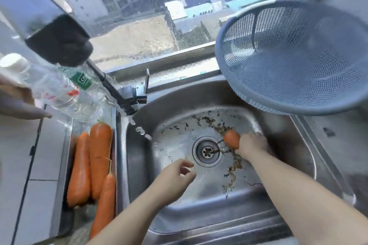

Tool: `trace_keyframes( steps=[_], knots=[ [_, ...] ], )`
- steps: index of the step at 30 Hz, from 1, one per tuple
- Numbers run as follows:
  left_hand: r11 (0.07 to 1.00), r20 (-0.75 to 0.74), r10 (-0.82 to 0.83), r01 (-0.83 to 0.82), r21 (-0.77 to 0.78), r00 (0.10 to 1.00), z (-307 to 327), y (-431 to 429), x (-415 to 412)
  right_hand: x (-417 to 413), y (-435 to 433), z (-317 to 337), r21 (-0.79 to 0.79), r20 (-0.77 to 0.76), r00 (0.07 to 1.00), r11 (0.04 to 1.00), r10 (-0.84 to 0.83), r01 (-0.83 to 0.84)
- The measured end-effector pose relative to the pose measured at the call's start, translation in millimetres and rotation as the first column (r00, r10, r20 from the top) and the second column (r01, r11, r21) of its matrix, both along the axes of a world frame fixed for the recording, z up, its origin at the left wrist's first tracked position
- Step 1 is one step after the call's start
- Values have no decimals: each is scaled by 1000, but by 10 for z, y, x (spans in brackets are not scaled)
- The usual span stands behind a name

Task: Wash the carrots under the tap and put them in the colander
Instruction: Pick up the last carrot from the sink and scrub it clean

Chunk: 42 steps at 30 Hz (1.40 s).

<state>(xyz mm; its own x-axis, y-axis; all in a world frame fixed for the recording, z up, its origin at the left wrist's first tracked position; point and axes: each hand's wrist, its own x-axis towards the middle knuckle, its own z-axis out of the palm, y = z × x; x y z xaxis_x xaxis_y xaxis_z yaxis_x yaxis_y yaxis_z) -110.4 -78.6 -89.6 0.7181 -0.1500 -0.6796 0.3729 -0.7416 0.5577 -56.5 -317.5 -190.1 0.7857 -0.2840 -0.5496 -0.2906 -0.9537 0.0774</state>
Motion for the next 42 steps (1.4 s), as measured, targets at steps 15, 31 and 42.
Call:
trace_keyframes(
  steps=[15, 31, 42],
  knots=[
    [339, -415, 685, -765, -547, 599, 219, 184, 194, -448, 1250, 1384, 681, 119, 983, 709, 140, -184],
    [67, -715, 531, -864, -500, 455, 345, 381, 431, -329, 1473, 1767, 782, -560, 827, 299, -48, 547],
    [163, -533, 752, -893, -420, 388, 361, 249, 542, -320, 1658, 1766, 445, 65, 991, 886, 116, -133]
  ],
)
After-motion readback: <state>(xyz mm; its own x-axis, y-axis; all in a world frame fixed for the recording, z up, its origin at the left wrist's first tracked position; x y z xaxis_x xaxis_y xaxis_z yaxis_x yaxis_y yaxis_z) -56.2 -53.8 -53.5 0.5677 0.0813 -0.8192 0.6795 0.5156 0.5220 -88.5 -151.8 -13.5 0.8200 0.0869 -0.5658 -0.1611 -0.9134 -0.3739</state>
